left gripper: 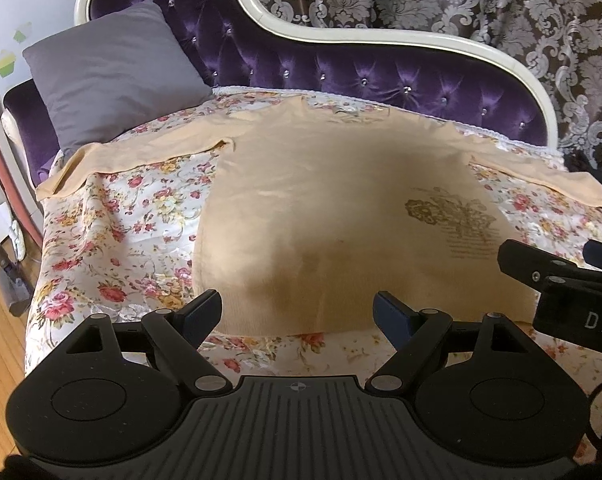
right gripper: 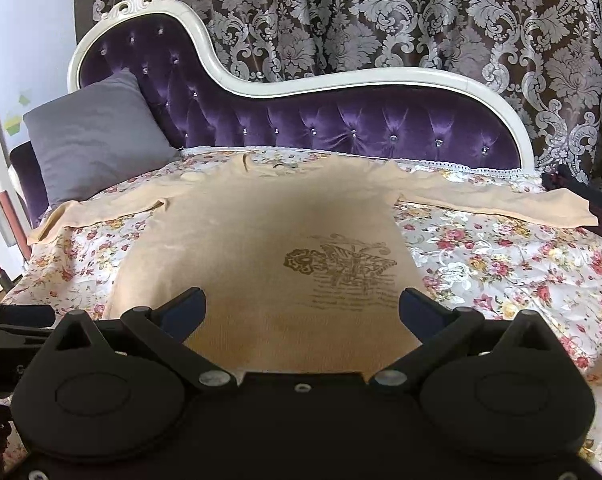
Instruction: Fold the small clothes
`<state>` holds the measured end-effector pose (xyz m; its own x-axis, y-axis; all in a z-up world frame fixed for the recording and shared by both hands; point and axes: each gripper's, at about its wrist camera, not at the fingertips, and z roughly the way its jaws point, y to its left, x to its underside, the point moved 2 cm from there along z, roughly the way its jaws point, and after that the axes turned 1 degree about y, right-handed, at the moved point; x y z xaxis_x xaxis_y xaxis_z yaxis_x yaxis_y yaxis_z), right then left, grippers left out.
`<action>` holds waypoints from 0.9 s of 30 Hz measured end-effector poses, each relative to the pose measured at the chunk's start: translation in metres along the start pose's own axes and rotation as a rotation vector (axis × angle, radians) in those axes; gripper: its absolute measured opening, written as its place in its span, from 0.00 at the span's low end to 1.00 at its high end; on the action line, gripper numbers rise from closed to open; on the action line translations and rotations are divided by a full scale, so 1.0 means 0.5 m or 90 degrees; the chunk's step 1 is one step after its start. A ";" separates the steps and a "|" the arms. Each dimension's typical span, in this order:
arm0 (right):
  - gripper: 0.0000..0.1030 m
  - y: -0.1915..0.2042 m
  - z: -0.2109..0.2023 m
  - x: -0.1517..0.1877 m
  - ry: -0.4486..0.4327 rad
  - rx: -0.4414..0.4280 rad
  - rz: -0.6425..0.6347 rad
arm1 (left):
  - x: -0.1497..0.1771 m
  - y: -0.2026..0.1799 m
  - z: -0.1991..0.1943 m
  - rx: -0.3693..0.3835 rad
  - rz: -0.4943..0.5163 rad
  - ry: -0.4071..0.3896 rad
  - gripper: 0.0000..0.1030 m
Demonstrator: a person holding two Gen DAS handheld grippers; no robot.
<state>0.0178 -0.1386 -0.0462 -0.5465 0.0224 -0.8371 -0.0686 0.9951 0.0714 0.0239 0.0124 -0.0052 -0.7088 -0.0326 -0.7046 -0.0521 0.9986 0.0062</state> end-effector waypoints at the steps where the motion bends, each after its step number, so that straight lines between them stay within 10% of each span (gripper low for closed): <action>1: 0.99 0.001 0.001 0.000 0.001 -0.002 0.000 | 0.001 0.001 0.000 -0.001 -0.002 0.001 0.80; 27: 0.99 -0.043 0.028 -0.004 0.033 -0.006 0.060 | 0.005 0.003 0.055 0.013 -0.018 0.056 0.80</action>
<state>0.0323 -0.1585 -0.0537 -0.5932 0.1099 -0.7975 -0.0229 0.9879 0.1532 0.0411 0.0151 -0.0265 -0.7660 -0.0632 -0.6398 -0.0593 0.9979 -0.0276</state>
